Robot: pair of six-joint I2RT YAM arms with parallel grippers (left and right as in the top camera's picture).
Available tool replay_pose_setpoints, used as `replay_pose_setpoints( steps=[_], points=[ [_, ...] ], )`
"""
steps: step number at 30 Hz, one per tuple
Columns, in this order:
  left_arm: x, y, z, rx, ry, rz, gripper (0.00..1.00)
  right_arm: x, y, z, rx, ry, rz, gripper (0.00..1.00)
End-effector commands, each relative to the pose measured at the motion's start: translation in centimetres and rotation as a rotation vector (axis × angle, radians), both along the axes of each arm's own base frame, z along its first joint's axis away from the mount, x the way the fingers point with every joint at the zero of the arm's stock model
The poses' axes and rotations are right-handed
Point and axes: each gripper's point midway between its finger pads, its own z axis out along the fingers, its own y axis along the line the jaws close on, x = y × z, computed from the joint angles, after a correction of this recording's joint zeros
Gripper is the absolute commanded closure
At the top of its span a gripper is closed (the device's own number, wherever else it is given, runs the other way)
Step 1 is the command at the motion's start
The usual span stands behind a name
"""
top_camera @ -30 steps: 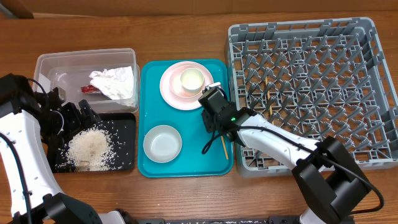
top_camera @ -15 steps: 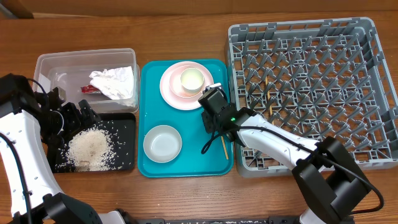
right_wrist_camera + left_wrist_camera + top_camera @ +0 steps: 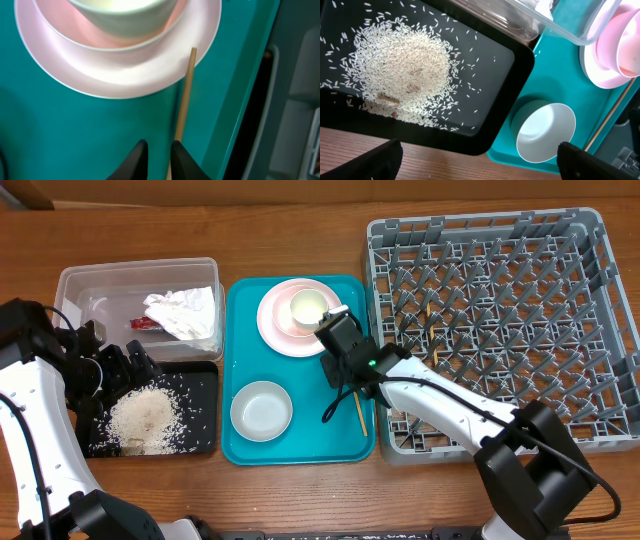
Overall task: Sort waste into correct bins and load items into the dishwasher
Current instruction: 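Lower the right gripper and close it on the second chopstick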
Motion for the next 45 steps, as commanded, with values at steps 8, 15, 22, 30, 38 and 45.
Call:
replay_pose_setpoints(
  steps=[8,15,22,30,38,45],
  points=[
    [0.4,0.0,0.7,0.019,-0.025,-0.023,0.00,-0.5,0.2,0.6,-0.069,0.010,0.085,0.88],
    [0.4,0.0,0.7,0.019,-0.025,-0.023,0.00,-0.5,0.0,0.3,-0.075,0.015,0.079,0.88],
    [0.4,0.0,0.7,0.019,-0.025,-0.023,0.00,-0.9,-0.1,-2.3,-0.118,0.067,0.086,0.88],
    [0.4,0.0,0.7,0.019,-0.025,-0.023,0.00,-1.4,-0.5,-4.9,-0.158,0.116,0.087,0.87],
    [0.4,0.0,0.7,0.019,-0.025,-0.023,0.00,-1.5,-0.1,-4.8,-0.157,0.114,0.097,0.88],
    [0.4,0.0,0.7,0.019,-0.025,-0.023,0.00,-1.0,0.9,-1.2,-0.132,0.084,0.100,0.87]
  ],
)
